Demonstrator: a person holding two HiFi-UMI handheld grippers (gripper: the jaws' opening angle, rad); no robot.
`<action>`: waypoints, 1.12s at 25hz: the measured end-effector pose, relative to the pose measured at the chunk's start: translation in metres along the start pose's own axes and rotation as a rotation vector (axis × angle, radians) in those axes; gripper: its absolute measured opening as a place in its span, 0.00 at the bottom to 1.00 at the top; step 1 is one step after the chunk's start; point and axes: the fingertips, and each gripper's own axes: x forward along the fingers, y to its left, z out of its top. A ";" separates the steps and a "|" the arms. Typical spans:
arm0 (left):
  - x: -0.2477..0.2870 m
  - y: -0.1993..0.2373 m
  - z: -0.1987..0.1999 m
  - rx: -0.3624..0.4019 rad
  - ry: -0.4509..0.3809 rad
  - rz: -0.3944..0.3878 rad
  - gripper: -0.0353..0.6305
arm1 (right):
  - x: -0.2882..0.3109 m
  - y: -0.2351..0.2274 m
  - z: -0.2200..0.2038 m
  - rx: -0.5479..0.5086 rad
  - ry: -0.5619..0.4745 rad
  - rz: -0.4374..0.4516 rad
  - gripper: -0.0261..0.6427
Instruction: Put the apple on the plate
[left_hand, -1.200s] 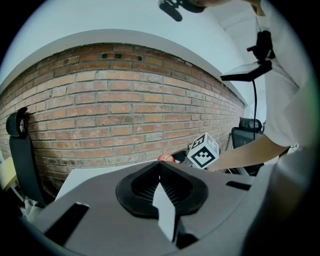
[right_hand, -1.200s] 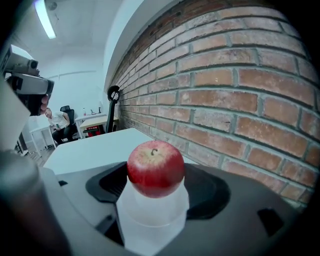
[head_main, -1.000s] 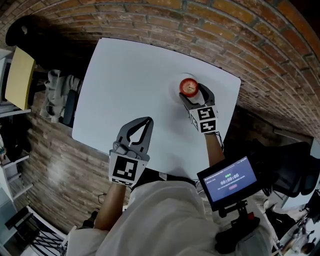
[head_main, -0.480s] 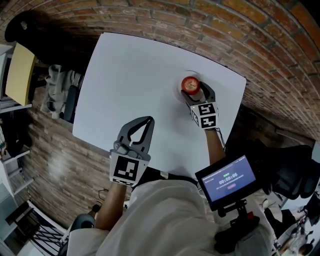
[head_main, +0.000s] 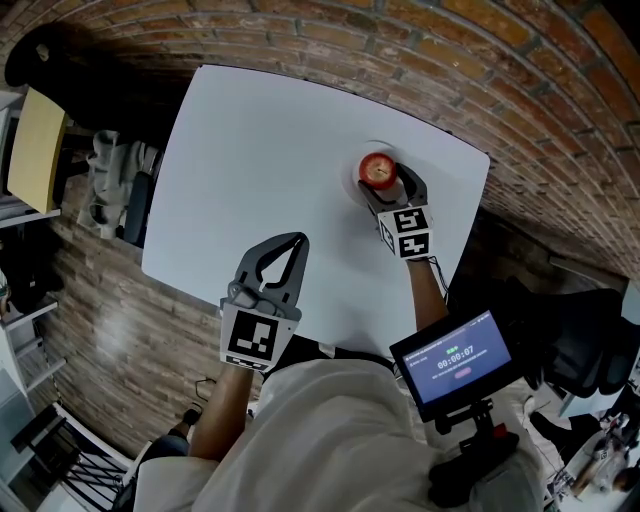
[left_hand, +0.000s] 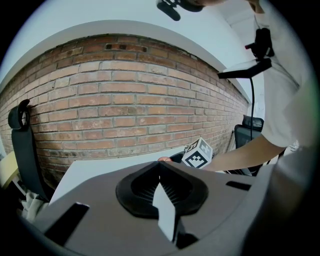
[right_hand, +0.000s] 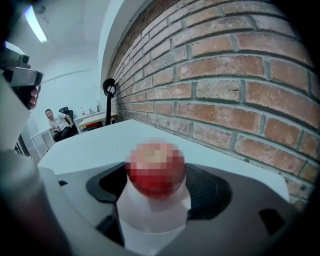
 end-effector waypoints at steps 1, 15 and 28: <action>0.000 0.000 0.000 0.002 0.001 0.000 0.06 | 0.000 0.000 -0.001 0.000 0.002 -0.002 0.56; -0.004 -0.006 -0.002 0.003 -0.003 -0.004 0.06 | -0.015 -0.008 -0.009 0.054 0.017 -0.050 0.56; -0.020 -0.015 0.013 0.026 -0.059 -0.029 0.06 | -0.063 -0.017 0.034 0.032 -0.098 -0.123 0.56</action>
